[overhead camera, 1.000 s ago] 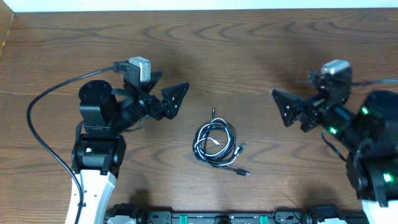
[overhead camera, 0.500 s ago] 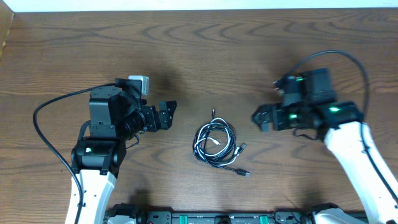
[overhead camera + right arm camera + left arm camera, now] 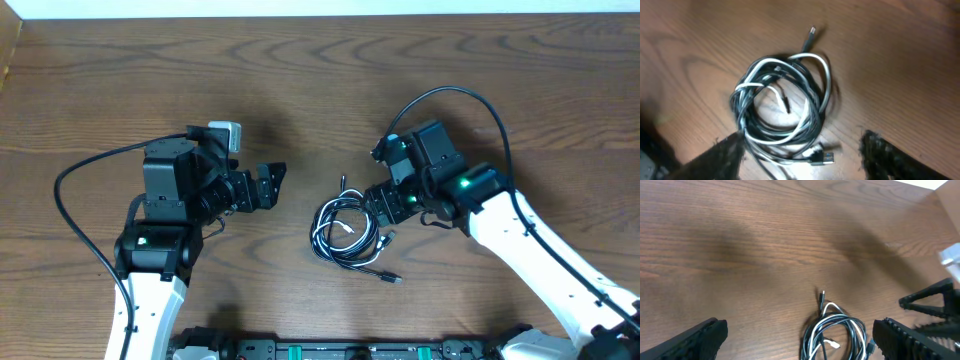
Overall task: Untangle cables
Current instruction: 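Raise both arms and move the right gripper over the cable bundle, then lower the right gripper and grasp the tangled black and white cables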
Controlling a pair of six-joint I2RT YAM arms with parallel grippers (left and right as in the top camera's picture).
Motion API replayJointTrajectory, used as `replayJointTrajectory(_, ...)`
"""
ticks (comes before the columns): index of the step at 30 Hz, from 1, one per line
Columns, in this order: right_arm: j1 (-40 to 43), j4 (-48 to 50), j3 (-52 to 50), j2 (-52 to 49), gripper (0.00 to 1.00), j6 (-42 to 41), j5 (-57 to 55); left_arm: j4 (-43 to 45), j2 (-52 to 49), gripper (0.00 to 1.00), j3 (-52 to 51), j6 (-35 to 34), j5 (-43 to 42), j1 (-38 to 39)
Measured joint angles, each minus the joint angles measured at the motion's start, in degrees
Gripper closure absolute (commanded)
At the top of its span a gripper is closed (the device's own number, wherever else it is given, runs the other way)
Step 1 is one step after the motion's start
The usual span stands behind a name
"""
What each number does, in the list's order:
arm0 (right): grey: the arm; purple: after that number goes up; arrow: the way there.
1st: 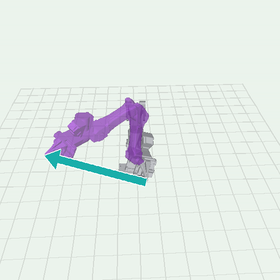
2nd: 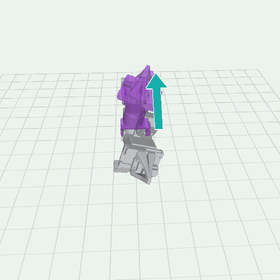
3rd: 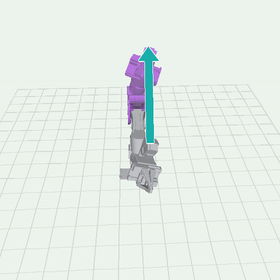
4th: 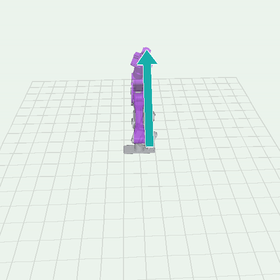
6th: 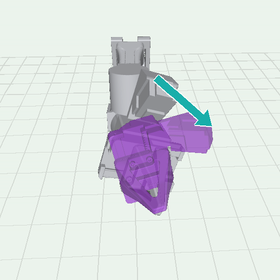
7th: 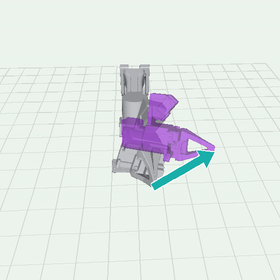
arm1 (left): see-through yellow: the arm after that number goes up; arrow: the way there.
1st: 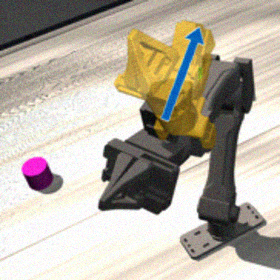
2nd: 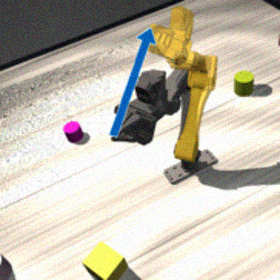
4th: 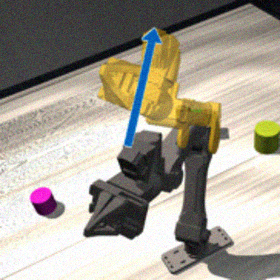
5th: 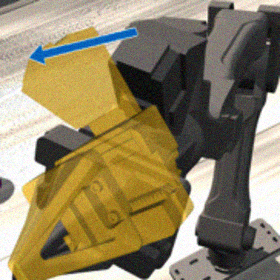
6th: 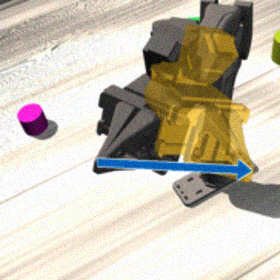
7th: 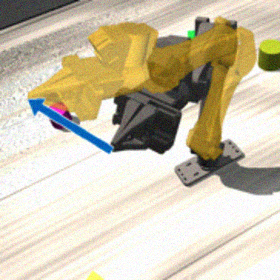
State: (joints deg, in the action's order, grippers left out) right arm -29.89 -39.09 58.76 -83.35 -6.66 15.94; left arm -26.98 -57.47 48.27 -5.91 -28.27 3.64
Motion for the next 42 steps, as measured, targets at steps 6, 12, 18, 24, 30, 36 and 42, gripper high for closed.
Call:
replayJointTrajectory(6,-0.4,0.2,0.0,-6.7,0.32,0.2,-3.3,0.0,0.0,0.02,0.0,0.0,-0.3,0.0)
replayJointTrajectory(12,-1.2,1.8,0.0,-11.3,0.33,0.4,-4.3,0.0,0.0,0.02,0.0,0.0,-0.3,0.0)
replayJointTrajectory(18,-2.2,2.8,0.0,-11.8,0.36,1.1,-4.5,0.1,0.0,0.02,0.0,0.0,-0.3,0.0)
replayJointTrajectory(24,-3.1,3.9,0.0,-14.3,0.40,1.3,-4.5,0.0,-0.7,0.02,0.0,0.0,-0.3,0.0)
replayJointTrajectory(30,-3.1,6.0,0.0,-14.8,0.39,1.3,-4.7,0.1,-0.9,0.02,0.0,0.0,-0.3,0.0)
replayJointTrajectory(36,-3.1,7.5,0.0,-14.8,0.45,1.2,-5.2,0.0,-0.9,0.02,0.0,0.0,-0.3,0.0)
replayJointTrajectory(42,-3.1,8.2,0.0,-14.8,0.46,1.3,-5.3,0.0,-0.9,0.02,0.0,0.0,-0.3,0.0)
